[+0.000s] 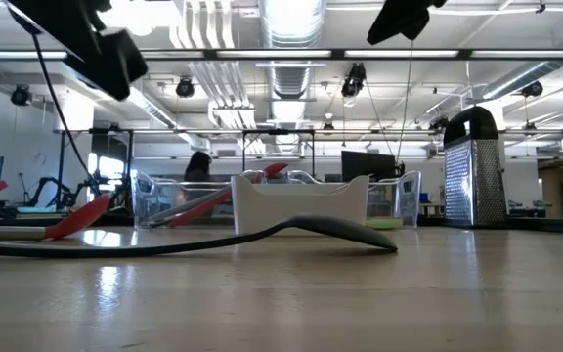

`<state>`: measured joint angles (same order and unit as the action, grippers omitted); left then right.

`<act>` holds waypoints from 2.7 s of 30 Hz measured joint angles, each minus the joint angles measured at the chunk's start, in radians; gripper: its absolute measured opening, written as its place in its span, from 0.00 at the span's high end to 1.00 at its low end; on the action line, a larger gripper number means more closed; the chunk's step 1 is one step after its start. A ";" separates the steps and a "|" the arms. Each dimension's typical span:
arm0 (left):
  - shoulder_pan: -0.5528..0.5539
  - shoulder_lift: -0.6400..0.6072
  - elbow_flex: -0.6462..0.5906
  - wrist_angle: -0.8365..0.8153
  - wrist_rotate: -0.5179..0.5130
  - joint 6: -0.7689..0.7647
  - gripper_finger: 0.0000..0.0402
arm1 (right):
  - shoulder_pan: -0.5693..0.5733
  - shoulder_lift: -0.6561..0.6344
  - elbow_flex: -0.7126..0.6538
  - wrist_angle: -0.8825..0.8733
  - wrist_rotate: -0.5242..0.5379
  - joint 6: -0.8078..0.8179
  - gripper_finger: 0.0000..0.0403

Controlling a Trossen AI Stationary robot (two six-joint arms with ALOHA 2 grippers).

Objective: Pick & Place Kitchen Items
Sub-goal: Put the black serving spoon into the left transparent bin

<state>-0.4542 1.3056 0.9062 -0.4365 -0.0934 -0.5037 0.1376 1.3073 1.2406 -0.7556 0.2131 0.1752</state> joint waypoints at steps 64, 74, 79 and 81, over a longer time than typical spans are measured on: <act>-0.364 -0.018 0.103 -0.524 -0.321 -0.363 0.46 | 0.226 0.740 0.364 0.105 0.032 -0.046 0.66; -0.364 -0.025 0.103 -0.529 -0.297 -0.359 0.46 | 0.139 0.941 0.646 -0.175 -0.118 -0.140 0.52; -0.365 -0.060 0.103 -0.554 -0.291 -0.366 0.46 | 0.100 1.018 0.723 -0.241 -0.158 -0.184 0.49; -0.365 -0.079 0.103 -0.557 -0.294 -0.367 0.46 | 0.089 1.046 0.733 -0.240 -0.167 -0.206 0.49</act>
<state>-0.8188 1.2271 1.0092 -0.9938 -0.3874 -0.8708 0.2267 2.3534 1.9739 -0.9954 0.0456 -0.0312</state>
